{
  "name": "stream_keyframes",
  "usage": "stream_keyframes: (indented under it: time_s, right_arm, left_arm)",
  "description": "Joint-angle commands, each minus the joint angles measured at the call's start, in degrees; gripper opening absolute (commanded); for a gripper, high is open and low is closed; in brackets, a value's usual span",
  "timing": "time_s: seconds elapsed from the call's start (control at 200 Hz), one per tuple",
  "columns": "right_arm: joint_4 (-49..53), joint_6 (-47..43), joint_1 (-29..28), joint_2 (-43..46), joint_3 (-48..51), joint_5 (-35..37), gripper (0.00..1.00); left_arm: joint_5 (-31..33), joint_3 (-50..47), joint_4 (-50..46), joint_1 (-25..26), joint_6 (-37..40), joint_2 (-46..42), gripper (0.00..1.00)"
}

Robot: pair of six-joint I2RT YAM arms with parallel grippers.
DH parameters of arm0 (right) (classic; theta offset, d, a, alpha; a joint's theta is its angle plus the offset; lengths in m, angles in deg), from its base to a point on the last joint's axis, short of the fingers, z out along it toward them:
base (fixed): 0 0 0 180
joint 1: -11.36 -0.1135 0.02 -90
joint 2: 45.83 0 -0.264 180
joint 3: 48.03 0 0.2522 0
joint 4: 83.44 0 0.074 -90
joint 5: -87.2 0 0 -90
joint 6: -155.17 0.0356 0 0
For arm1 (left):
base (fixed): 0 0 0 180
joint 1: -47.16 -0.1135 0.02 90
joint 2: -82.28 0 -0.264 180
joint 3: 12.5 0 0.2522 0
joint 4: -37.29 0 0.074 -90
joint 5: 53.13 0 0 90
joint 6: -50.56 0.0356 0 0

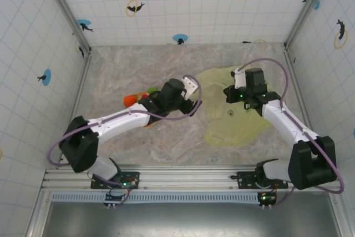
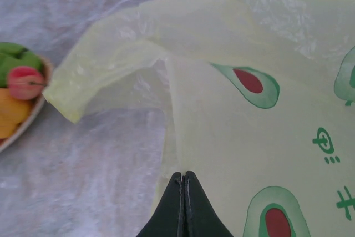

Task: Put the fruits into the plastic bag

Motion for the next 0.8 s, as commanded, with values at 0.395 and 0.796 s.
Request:
stream_keyframes:
  time_s: [0.395, 0.796]
  right_arm:
    - [-4.36, 3.0, -0.5, 3.12, 3.97, -8.45, 0.0]
    - [-5.23, 1.03, -1.44, 1.57, 2.65, -0.11, 0.0]
  left_arm:
    - [13.07, 0.58, 9.05, 0.45, 5.12, 11.63, 0.95]
    - [1.93, 4.17, 2.42, -0.97, -2.52, 10.36, 0.11]
